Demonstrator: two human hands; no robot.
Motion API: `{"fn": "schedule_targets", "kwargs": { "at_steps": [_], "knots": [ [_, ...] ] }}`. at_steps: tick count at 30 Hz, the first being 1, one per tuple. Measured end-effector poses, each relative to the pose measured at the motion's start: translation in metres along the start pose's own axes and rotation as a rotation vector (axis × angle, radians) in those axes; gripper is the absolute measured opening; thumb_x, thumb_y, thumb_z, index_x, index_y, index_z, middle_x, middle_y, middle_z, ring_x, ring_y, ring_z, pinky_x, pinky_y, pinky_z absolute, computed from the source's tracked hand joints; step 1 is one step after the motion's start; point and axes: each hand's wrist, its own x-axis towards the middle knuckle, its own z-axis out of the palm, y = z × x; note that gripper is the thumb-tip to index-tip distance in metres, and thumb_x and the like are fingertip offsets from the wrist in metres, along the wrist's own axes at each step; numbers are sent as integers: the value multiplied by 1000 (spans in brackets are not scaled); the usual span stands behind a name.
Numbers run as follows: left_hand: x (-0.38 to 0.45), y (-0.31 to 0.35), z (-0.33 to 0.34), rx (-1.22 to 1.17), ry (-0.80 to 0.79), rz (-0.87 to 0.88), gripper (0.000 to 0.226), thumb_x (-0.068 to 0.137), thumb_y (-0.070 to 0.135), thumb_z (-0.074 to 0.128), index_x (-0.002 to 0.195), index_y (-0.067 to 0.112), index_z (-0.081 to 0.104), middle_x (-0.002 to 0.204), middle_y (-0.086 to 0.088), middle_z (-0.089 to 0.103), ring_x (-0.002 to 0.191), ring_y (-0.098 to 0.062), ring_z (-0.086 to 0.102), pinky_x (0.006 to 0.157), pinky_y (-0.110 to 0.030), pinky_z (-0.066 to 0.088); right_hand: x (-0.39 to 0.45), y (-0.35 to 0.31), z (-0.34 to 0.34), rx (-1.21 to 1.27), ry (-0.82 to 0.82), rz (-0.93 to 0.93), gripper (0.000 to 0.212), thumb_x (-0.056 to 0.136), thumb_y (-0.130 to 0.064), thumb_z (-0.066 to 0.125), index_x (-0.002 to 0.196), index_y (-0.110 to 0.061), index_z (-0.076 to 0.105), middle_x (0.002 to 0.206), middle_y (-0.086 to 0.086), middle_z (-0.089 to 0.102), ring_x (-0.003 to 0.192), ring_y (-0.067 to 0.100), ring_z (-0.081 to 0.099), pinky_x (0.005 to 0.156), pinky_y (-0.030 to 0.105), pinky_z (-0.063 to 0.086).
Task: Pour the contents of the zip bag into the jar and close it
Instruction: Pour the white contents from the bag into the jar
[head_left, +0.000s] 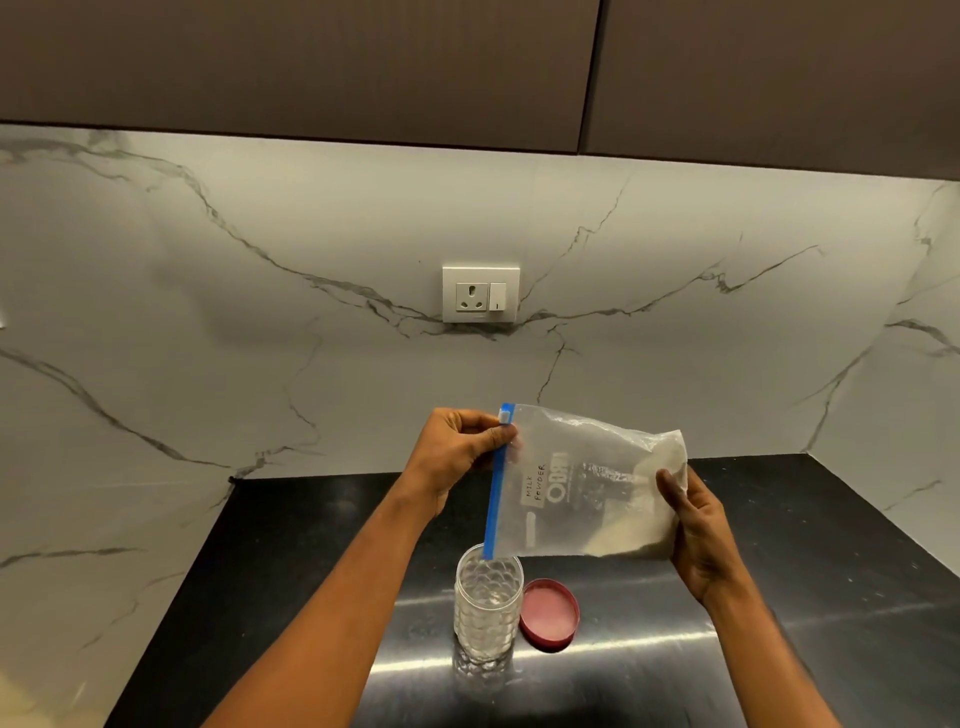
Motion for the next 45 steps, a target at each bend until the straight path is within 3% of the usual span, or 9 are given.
{"fn": "schedule_targets", "kwargs": {
  "at_steps": [6, 10, 13, 16, 19, 25, 33, 39, 45],
  "knots": [
    [-8, -23, -5, -65, 33, -12, 24, 85, 14, 73, 103, -3, 72, 100, -15, 77, 94, -27, 75, 81, -35, 62, 4, 0, -1, -110, -4, -27, 80, 51, -60, 86, 120, -24, 65, 110, 4, 73, 96, 25, 70, 68, 37, 61],
    [-10, -33, -5, -88, 53, -11, 24, 86, 13, 73, 104, -2, 73, 100, -15, 77, 96, -29, 74, 84, -39, 61, 5, 1, 1, -112, -7, -44, 52, 67, -46, 78, 114, -27, 67, 104, 1, 75, 91, 21, 72, 67, 35, 61],
    [-10, -38, -8, -105, 61, -13, 21, 86, 14, 73, 102, 0, 74, 100, -15, 77, 97, -30, 74, 86, -41, 61, 7, 2, 3, -133, 14, -66, 54, 62, -50, 82, 110, -28, 69, 106, 5, 74, 92, 25, 71, 68, 37, 62],
    [-10, -39, -9, -137, 65, -13, 21, 85, 13, 73, 102, 0, 74, 100, -16, 76, 97, -30, 73, 85, -39, 61, 7, 0, 7, -153, 35, -80, 37, 74, -37, 75, 108, -25, 69, 106, 6, 72, 97, 30, 69, 69, 43, 62],
    [-12, -41, -10, -178, 80, -11, 28, 82, 17, 75, 103, -1, 74, 102, -17, 76, 97, -30, 73, 88, -43, 60, 7, -3, 11, -181, 48, -105, 51, 59, -53, 84, 102, -28, 73, 100, 0, 75, 94, 25, 70, 73, 50, 61],
    [-17, -48, -15, -203, 99, -8, 27, 86, 13, 72, 108, -2, 72, 106, -17, 75, 100, -30, 73, 86, -41, 61, 6, -5, 14, -204, 15, -127, 63, 49, -61, 87, 102, -29, 73, 102, -2, 74, 92, 20, 71, 68, 40, 62],
    [-23, -54, -20, -244, 112, -26, 24, 88, 12, 71, 108, -1, 72, 108, -17, 75, 101, -30, 73, 86, -42, 61, 8, -9, 20, -294, 18, -180, 22, 82, -23, 72, 104, -26, 70, 102, 2, 71, 91, 22, 69, 70, 34, 62],
    [-28, -61, -24, -283, 120, -21, 17, 89, 10, 69, 103, 2, 73, 104, -12, 76, 99, -28, 73, 82, -39, 63, 10, -17, 26, -363, -23, -240, 24, 87, -15, 68, 111, -15, 67, 97, 0, 70, 79, 5, 70, 66, 22, 59],
    [-31, -63, -27, -306, 133, -5, 16, 89, 10, 68, 102, 2, 73, 104, -12, 76, 100, -29, 73, 82, -39, 63, 9, -21, 31, -393, -37, -268, 22, 88, -15, 68, 110, -16, 67, 97, -3, 70, 80, 3, 70, 67, 21, 59]
  ]
}}
